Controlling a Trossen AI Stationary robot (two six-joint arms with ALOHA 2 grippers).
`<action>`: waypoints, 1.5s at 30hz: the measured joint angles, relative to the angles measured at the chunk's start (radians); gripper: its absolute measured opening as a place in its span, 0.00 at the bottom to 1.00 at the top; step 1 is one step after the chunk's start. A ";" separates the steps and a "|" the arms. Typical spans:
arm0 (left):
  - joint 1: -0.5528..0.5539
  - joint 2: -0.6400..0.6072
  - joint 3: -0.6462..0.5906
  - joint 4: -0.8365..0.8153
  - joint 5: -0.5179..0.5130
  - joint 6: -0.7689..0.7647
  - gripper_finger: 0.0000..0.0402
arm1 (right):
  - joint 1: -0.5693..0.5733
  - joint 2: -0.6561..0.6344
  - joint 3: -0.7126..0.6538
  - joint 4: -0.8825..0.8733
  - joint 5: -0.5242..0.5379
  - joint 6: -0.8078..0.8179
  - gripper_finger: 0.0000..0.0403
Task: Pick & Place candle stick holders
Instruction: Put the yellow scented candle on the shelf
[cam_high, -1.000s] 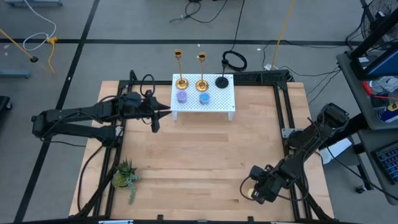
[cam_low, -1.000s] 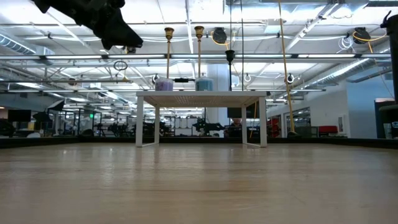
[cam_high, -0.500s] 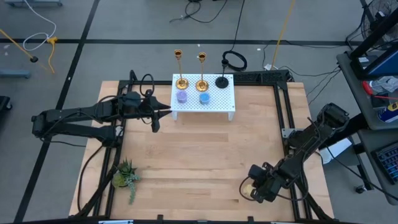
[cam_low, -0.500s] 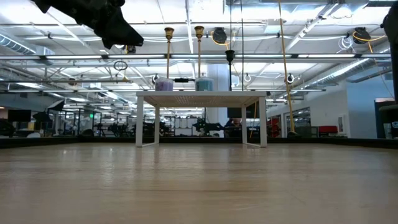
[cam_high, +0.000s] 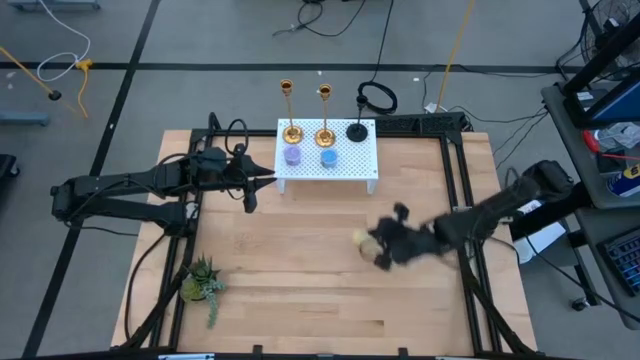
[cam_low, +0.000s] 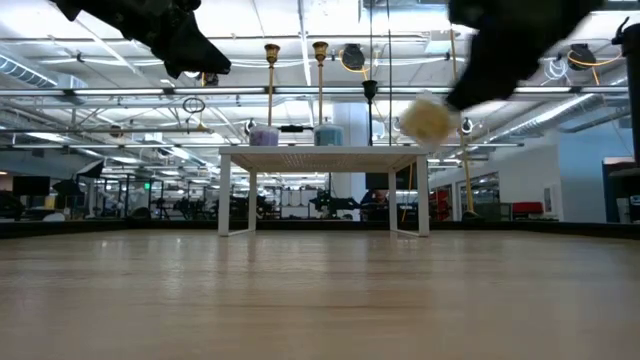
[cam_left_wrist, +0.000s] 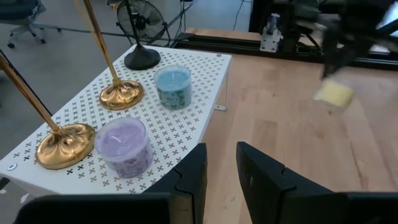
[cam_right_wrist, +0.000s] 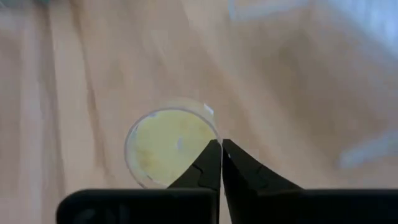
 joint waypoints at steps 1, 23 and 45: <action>0.000 0.000 0.000 0.000 0.000 0.007 0.23 | -0.055 -0.022 0.000 0.045 -0.035 -0.076 0.00; 0.000 0.000 0.000 -0.017 0.000 0.041 0.23 | -0.882 0.148 0.533 -0.440 -0.574 -0.684 0.00; 0.000 0.000 0.000 -0.017 0.000 0.033 0.23 | -0.915 0.233 0.534 -0.313 -0.641 -0.798 0.15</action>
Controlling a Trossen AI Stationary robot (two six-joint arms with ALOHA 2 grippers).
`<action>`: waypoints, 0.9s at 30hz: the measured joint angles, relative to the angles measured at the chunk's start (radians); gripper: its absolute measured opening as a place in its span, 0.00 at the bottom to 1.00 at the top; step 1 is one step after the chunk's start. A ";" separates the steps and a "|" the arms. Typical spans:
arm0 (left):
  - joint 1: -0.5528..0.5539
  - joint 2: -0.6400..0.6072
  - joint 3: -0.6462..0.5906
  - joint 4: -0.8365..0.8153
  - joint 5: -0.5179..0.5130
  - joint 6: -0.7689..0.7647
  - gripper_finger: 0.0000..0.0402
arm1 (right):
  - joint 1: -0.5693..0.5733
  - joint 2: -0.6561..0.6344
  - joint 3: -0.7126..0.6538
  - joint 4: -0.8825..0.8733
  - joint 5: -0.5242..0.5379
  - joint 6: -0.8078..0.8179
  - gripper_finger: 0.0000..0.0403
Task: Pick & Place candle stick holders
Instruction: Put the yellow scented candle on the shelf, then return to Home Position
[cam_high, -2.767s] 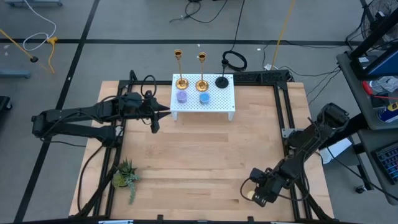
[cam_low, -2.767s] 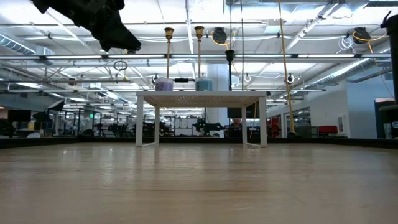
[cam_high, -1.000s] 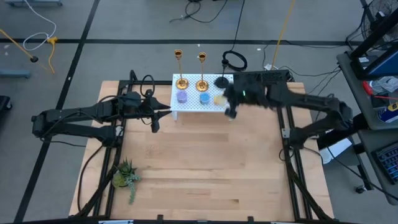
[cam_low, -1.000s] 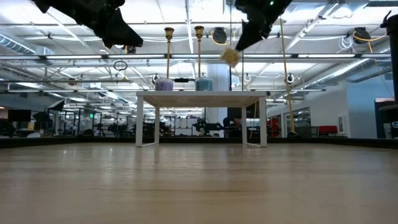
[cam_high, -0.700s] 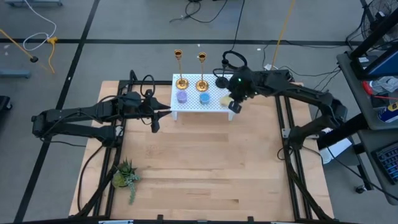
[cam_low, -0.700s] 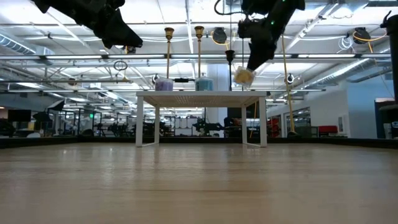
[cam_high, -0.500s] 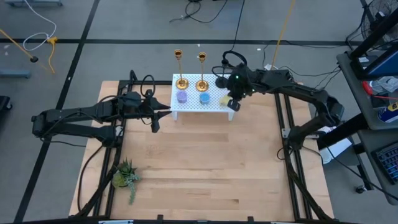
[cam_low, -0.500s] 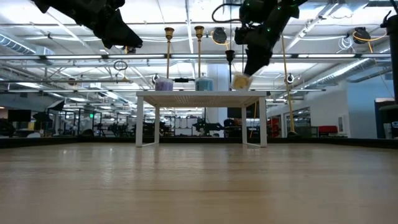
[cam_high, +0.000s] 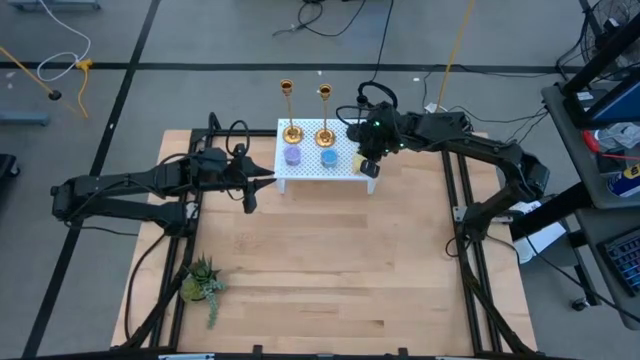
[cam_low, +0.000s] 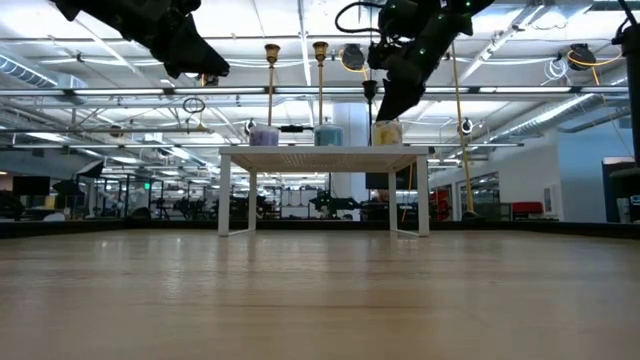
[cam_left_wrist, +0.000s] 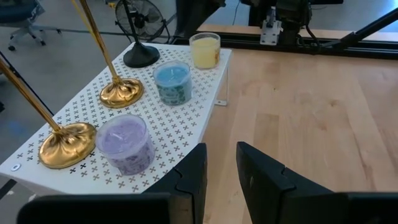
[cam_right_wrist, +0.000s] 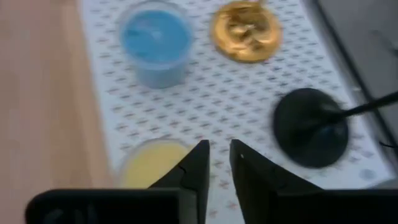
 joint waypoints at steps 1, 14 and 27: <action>0.000 0.000 0.000 0.000 0.000 0.000 0.23 | 0.000 0.000 0.000 0.005 0.023 -0.001 0.17; 0.000 -0.071 0.000 -0.010 -0.049 0.057 0.23 | 0.131 -0.142 -0.002 0.014 0.047 -0.015 0.29; 0.000 -0.568 -0.042 -0.200 -0.110 0.044 0.23 | 0.283 -0.531 -0.430 0.302 -0.241 -0.091 0.21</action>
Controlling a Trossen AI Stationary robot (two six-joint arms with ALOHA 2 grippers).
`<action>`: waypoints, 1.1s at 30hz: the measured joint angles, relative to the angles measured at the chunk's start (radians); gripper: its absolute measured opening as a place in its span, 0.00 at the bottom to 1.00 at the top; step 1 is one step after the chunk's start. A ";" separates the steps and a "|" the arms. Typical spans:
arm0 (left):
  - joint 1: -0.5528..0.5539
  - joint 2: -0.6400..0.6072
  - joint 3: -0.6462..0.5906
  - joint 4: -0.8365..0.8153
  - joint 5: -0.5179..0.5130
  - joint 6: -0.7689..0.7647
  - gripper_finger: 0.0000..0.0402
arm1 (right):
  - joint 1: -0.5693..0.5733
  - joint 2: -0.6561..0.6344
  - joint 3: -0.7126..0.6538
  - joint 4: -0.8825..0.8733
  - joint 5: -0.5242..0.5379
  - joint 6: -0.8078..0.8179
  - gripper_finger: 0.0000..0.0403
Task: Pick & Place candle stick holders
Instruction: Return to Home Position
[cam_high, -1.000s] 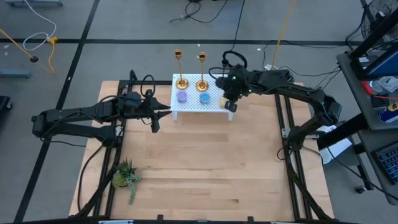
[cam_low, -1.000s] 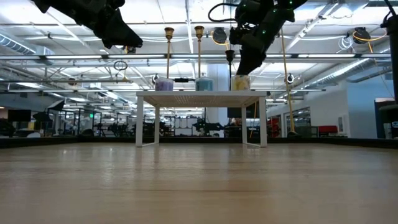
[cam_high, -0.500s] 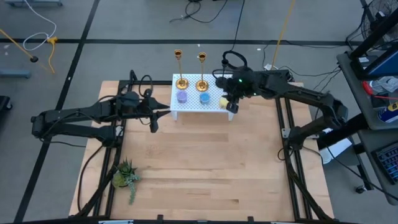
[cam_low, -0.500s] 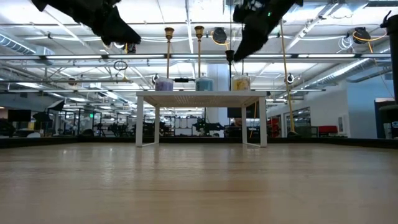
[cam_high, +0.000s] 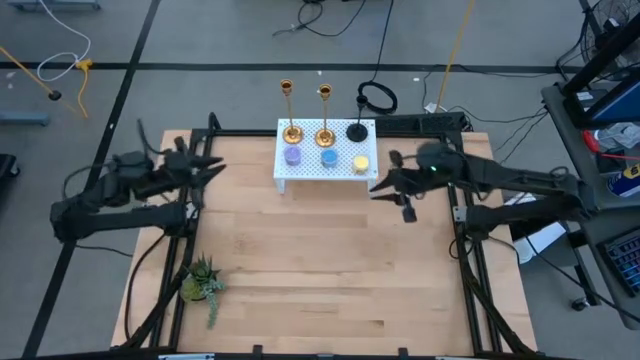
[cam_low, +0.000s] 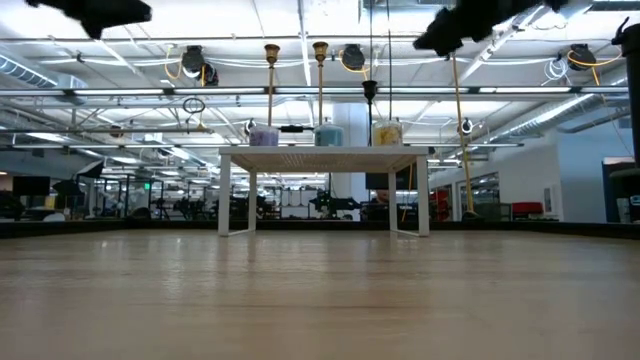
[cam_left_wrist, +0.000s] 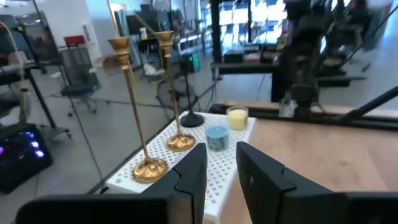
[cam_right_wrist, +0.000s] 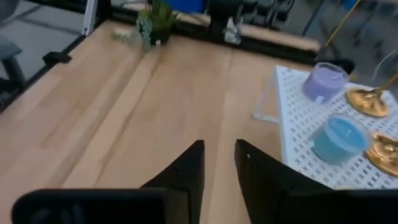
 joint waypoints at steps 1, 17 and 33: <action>0.000 -0.040 -0.021 -0.006 0.013 -0.011 0.23 | 0.000 -0.040 -0.063 0.055 0.002 0.000 0.21; 0.000 -0.274 -0.343 0.083 0.240 -0.038 0.23 | -0.014 -0.533 -0.624 0.410 0.000 0.236 0.20; 0.000 -0.275 -0.479 0.180 0.322 -0.123 0.23 | -0.014 -0.738 -0.841 0.456 0.001 0.254 0.20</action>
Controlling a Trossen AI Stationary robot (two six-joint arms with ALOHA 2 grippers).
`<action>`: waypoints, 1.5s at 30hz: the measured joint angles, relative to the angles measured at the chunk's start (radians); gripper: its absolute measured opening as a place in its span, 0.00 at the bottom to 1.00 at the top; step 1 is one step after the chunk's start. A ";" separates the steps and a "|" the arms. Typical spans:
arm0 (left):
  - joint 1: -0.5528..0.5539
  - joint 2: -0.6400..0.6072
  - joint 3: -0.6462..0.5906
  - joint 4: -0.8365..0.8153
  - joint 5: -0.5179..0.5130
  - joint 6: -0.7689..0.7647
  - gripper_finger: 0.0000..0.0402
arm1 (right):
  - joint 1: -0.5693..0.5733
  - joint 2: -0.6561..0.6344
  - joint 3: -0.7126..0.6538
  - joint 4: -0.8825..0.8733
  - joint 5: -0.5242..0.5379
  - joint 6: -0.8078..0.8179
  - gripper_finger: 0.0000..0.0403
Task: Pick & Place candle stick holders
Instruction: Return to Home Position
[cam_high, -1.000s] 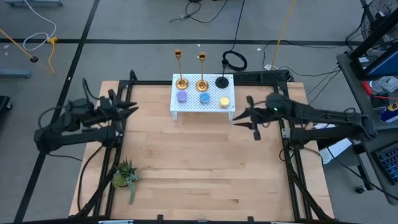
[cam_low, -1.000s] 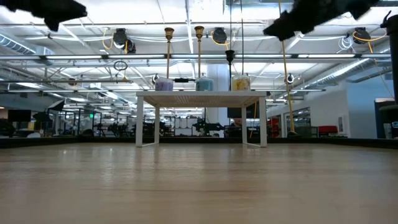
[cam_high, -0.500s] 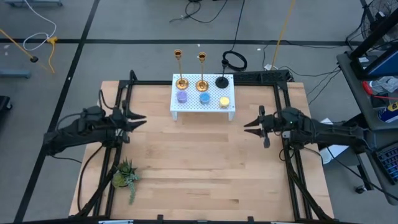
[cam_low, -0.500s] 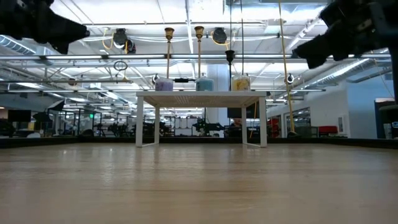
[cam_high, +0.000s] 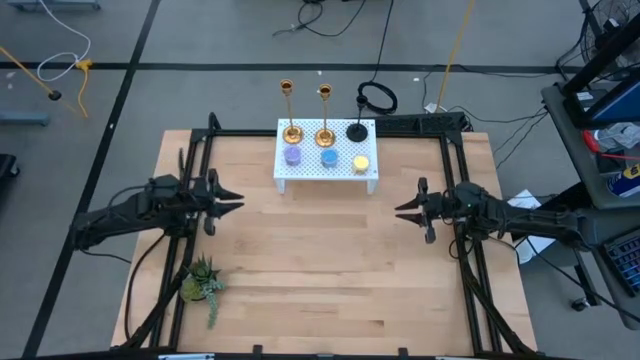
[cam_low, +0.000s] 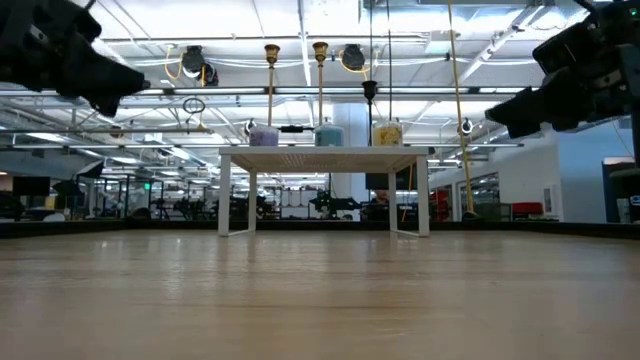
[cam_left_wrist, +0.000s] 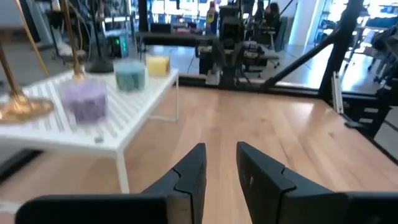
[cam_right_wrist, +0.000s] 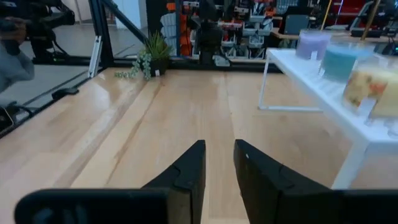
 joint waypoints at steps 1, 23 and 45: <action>0.000 0.000 -0.016 0.005 0.000 -0.008 0.23 | 0.000 -0.001 -0.010 0.005 0.000 0.000 0.20; 0.000 0.027 -0.132 0.122 -0.029 -0.059 0.23 | 0.000 0.009 -0.057 0.145 0.003 0.041 0.21; 0.000 0.169 -0.131 0.213 -0.028 0.065 0.53 | 0.000 0.023 -0.058 0.171 0.108 0.138 0.38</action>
